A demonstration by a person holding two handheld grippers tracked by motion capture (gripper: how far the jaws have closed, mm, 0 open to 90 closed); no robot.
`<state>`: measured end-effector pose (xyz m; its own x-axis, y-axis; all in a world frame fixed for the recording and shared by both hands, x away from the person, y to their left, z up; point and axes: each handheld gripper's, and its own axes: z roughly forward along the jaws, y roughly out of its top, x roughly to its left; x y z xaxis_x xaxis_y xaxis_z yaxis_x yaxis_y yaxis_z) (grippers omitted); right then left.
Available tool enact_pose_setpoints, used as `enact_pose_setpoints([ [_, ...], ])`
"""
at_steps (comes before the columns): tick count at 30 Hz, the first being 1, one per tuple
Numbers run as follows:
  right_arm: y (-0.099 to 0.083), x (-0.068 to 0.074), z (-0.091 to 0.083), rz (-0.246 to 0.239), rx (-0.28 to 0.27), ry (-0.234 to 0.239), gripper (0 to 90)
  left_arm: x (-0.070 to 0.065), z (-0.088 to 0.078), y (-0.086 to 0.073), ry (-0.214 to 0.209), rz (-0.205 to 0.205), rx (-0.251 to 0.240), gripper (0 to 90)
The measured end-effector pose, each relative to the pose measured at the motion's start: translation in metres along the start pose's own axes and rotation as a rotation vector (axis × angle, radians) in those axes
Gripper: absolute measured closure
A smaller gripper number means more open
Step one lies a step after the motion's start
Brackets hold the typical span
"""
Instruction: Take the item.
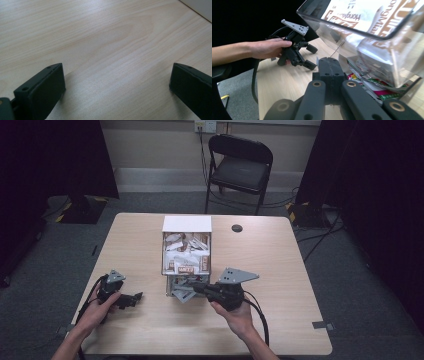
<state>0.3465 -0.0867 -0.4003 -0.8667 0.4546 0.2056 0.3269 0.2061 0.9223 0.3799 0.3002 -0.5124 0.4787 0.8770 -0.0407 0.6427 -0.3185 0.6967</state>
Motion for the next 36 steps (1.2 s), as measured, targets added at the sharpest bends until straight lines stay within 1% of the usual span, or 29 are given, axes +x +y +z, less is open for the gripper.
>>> enact_pose_setpoints([
  [5, 0.0, 0.001, -0.004, 0.007, 0.0, 0.003, 90.0, 0.0, 0.0, 0.0, 0.001, 0.0, 0.0, 0.0],
  [8, 0.001, 0.003, -0.01, 0.005, -0.011, 0.002, 90.0, 0.0, 0.0, 0.0, 0.001, 0.0, 0.0, 0.0],
  [17, 0.001, 0.006, -0.021, -0.006, -0.006, -0.006, 90.0, 0.0, 0.0, 0.0, 0.001, 0.0, 0.0, 0.0],
  [20, 0.0, 0.006, -0.029, -0.007, -0.015, -0.024, 90.0, 0.0, 0.0, 0.0, 0.001, 0.0, 0.0, 0.0],
  [25, 0.0, 0.005, -0.037, -0.002, -0.02, -0.039, 90.0, 0.0, 0.0, 0.0, 0.001, 0.0, 0.0, 0.0],
  [28, -0.002, 0.002, -0.044, 0.006, -0.022, -0.056, 90.0, 0.0, 0.0, 0.0, 0.001, 0.0, 0.0, 0.0],
  [35, -0.002, -0.003, -0.054, 0.018, -0.027, -0.086, 90.0, 0.0, 0.0, 0.0, 0.001, 0.0, 0.0, 0.0],
  [36, -0.003, -0.006, -0.056, 0.024, -0.028, -0.096, 90.0, 0.0, 0.0, 0.0, 0.001, 0.0, 0.0, 0.0],
])
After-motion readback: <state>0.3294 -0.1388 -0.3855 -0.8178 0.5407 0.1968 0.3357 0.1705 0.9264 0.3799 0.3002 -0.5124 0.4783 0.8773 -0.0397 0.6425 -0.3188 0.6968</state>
